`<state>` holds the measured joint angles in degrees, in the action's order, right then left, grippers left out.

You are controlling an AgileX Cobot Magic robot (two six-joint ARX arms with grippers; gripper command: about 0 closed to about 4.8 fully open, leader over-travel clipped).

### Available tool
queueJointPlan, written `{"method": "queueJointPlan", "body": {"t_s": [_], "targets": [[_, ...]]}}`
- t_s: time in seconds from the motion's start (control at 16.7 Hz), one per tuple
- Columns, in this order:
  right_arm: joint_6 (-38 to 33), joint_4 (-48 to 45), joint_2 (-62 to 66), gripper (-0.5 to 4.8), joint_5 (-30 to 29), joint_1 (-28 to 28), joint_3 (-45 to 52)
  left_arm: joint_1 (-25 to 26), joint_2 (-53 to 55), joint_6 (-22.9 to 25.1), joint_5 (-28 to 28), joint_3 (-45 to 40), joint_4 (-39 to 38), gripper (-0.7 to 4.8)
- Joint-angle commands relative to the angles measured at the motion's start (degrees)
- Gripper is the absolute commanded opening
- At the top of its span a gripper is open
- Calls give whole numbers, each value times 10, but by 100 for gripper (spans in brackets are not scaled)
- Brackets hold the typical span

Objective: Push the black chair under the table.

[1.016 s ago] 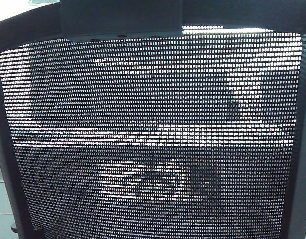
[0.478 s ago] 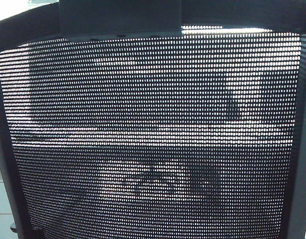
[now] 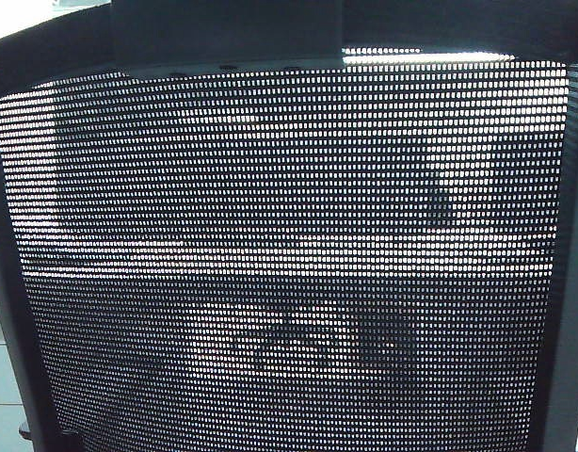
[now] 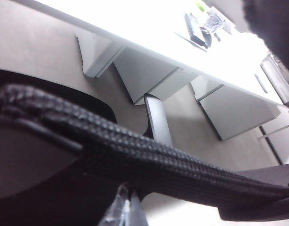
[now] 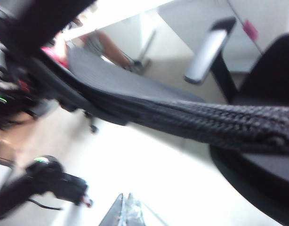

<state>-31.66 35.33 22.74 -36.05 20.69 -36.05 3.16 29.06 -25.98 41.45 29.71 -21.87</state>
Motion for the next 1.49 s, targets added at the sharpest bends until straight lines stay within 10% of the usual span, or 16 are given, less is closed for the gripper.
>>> {"method": "queueJointPlan", "body": {"t_s": [0.06, 1.49], "targets": [[35, -13, 51, -6, 52, 39, -3, 0, 12, 38, 1, 2, 12, -6], [77, -131, 202, -6, 154, 69, -3, -2, 91, 97, -13, 2, 62, -6]]}}
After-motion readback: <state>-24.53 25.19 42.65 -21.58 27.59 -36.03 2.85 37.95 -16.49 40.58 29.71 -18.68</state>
